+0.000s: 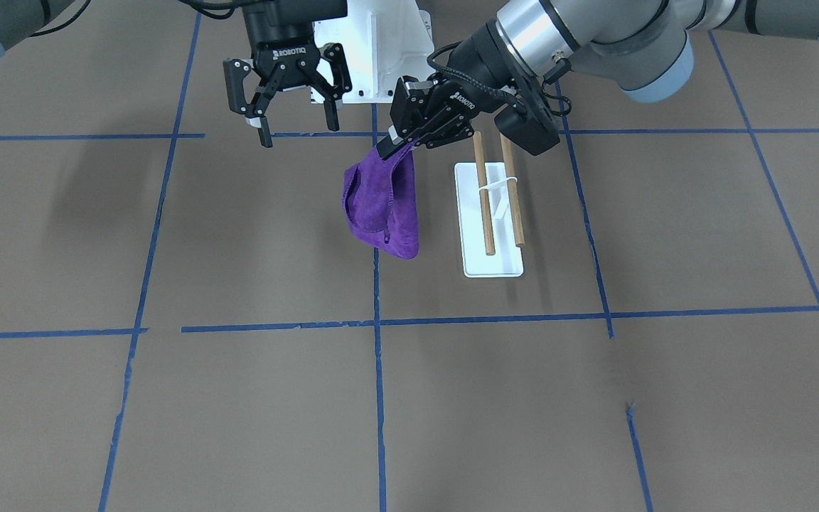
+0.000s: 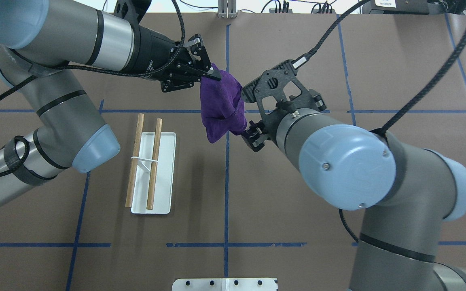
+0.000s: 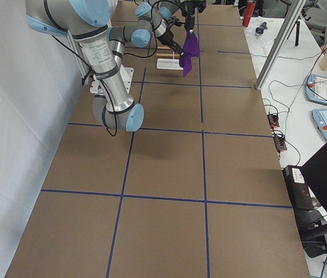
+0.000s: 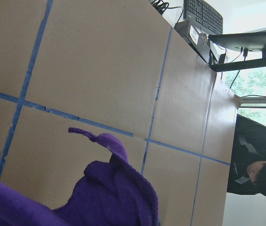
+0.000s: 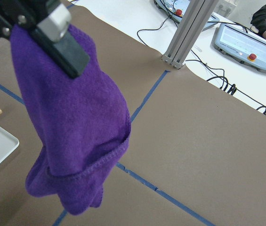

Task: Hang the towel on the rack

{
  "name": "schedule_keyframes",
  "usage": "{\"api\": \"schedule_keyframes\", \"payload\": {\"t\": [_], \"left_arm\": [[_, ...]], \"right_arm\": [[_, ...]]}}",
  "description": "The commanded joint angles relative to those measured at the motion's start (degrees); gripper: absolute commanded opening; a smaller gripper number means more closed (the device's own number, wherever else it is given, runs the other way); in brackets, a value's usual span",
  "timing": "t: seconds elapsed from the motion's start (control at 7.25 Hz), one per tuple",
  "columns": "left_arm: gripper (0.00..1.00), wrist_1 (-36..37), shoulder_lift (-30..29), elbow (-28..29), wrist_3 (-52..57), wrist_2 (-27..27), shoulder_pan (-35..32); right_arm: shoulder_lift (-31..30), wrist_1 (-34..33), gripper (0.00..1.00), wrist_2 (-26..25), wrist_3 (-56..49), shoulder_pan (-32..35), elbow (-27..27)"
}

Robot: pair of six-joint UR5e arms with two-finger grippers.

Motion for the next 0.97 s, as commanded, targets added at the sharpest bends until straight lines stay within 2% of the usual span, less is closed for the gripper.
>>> {"api": "schedule_keyframes", "payload": {"t": [0.0,0.14,0.41,0.69,0.83], "left_arm": [[0.00,0.7,0.2,-1.4,-1.1,0.3,-0.1],[0.00,0.7,0.3,-2.6,-5.3,1.2,0.0],[0.00,3.9,1.7,-7.7,-8.8,13.8,3.1],[0.00,12.7,2.4,-14.2,-10.0,28.9,11.2],[0.00,19.3,2.4,-16.9,-12.1,35.2,13.9]], "right_arm": [[-6.7,-4.3,1.00,5.8,-0.7,4.0,7.2],[-9.6,-4.3,1.00,9.3,-2.2,7.3,8.0],[-15.0,-4.4,1.00,19.5,-9.1,15.8,9.3],[-18.6,-4.5,1.00,32.7,-18.4,28.7,7.4],[-19.2,-4.4,1.00,39.6,-20.4,34.1,4.6]]}}
